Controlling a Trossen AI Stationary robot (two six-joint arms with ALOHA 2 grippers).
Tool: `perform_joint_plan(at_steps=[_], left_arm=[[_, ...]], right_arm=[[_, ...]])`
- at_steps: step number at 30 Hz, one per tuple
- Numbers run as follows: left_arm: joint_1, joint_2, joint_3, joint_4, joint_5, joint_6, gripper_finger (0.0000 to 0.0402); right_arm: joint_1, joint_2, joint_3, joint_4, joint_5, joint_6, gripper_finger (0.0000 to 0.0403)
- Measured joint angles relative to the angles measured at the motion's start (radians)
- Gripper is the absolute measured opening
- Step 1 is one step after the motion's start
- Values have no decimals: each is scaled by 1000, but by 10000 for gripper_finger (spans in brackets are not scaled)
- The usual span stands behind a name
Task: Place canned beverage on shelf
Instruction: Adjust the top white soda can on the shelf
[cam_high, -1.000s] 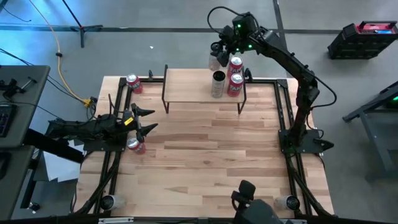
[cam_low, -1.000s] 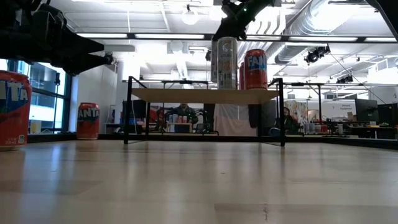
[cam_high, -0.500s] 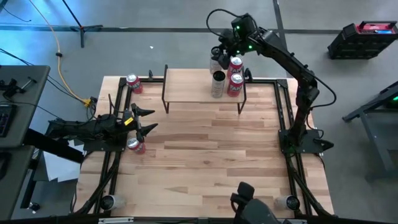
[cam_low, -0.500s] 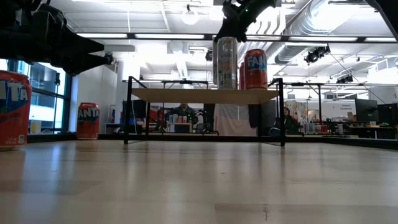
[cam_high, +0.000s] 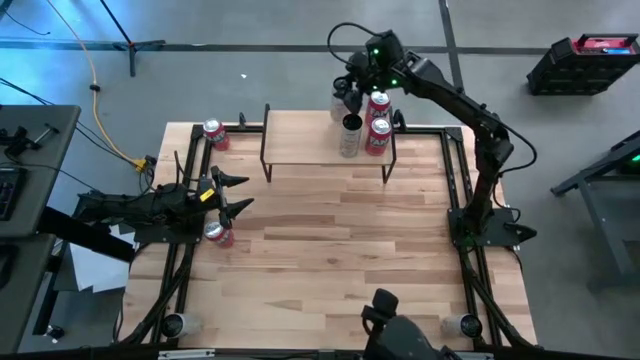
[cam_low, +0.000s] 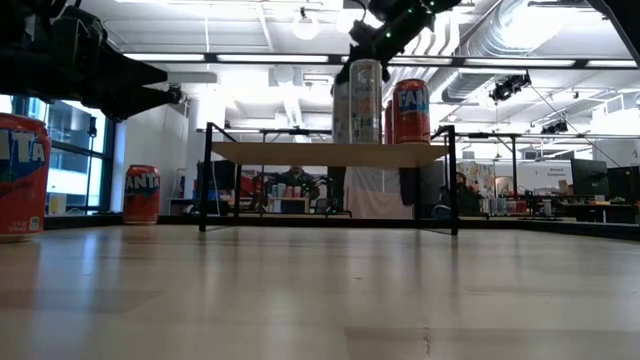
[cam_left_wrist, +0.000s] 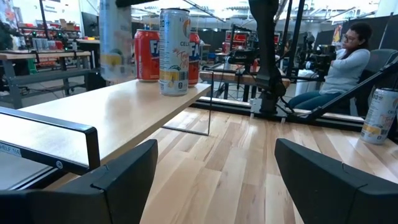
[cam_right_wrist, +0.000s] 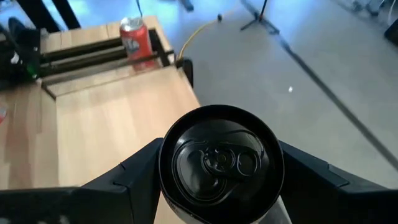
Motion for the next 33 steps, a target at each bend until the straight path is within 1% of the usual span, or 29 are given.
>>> perform_joint_plan(at_steps=[7, 13, 15, 18, 20, 27, 33], left_arm=[[0, 0, 0, 0, 0, 0, 314], [0, 0, 0, 0, 0, 0, 314], [0, 0, 0, 0, 0, 0, 314], [0, 0, 0, 0, 0, 0, 314], [0, 0, 0, 0, 0, 0, 314], [0, 0, 0, 0, 0, 0, 314], [0, 0, 0, 0, 0, 0, 314]], right_arm=[[-3, -13, -13, -11, -2, -9, 248], [2, -36, -12, -71, -5, 4, 248], [8, -38, -12, -82, 16, 16, 248], [13, -41, -12, -106, 82, 26, 248], [13, -41, -12, -117, 90, 33, 248], [15, -41, -12, -125, 86, 50, 248], [36, -41, -12, -78, 90, 60, 248]])
